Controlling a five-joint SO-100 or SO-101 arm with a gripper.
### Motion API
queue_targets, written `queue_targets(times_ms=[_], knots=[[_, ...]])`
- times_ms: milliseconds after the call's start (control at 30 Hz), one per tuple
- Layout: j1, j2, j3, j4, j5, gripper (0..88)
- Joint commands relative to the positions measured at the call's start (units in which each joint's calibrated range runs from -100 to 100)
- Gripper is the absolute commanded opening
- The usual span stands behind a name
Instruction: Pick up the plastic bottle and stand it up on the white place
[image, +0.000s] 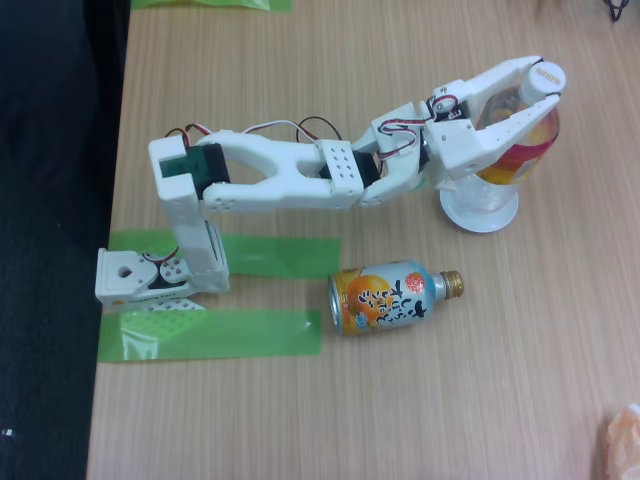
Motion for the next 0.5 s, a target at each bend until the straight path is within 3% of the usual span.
queue_targets(times_ms=[0, 467], knots=[[0.1, 0.1, -1.7, -2.6, 0.2, 10.1], [-0.5, 1.9, -1.7, -2.8, 0.2, 10.1]])
